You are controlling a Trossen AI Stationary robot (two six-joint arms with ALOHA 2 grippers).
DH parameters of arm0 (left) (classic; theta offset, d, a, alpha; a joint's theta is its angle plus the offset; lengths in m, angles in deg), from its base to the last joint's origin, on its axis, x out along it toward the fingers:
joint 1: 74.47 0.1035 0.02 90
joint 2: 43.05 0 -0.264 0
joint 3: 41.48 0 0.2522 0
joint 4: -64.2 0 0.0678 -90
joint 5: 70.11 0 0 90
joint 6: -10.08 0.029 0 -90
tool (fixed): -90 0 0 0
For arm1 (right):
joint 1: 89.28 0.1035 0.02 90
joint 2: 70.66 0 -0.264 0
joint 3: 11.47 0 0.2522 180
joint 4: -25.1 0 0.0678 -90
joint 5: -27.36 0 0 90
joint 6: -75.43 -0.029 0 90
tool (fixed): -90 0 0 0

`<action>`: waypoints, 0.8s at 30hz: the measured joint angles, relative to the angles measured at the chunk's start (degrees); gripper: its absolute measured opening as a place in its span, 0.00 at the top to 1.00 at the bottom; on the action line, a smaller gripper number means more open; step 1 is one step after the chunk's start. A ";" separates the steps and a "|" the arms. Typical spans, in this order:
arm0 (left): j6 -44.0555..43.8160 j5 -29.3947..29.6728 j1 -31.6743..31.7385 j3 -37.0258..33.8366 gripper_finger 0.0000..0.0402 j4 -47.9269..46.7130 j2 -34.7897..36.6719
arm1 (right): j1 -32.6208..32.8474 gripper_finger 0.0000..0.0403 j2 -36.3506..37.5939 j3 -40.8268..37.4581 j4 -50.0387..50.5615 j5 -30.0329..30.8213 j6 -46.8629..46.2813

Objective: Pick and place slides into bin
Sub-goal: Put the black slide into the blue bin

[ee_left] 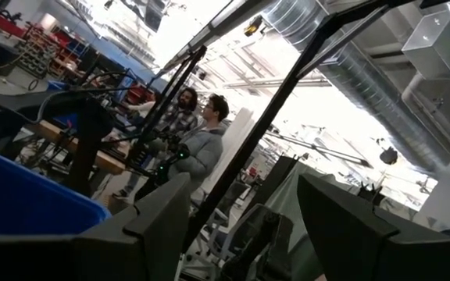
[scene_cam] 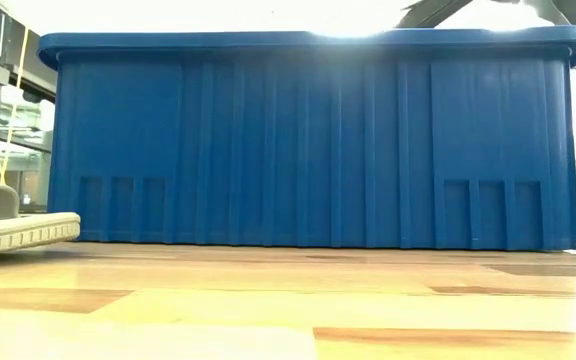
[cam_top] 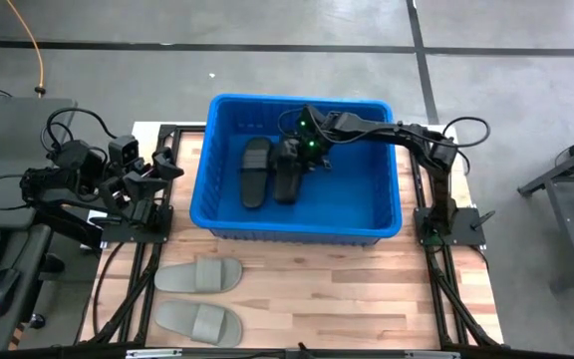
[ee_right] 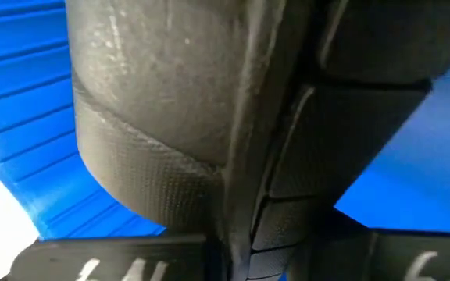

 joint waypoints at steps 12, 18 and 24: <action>-0.01 0.01 0.00 0.00 0.43 0.02 0.00 | -0.37 0.87 -0.44 0.00 -3.00 0.05 -1.87; 0.01 0.52 0.00 0.00 0.43 0.01 0.02 | -0.14 0.87 -2.28 0.00 -3.39 -1.17 -2.00; -0.01 0.59 0.00 0.00 0.43 0.12 0.02 | 0.15 0.80 -2.90 0.02 -3.81 -2.08 -1.65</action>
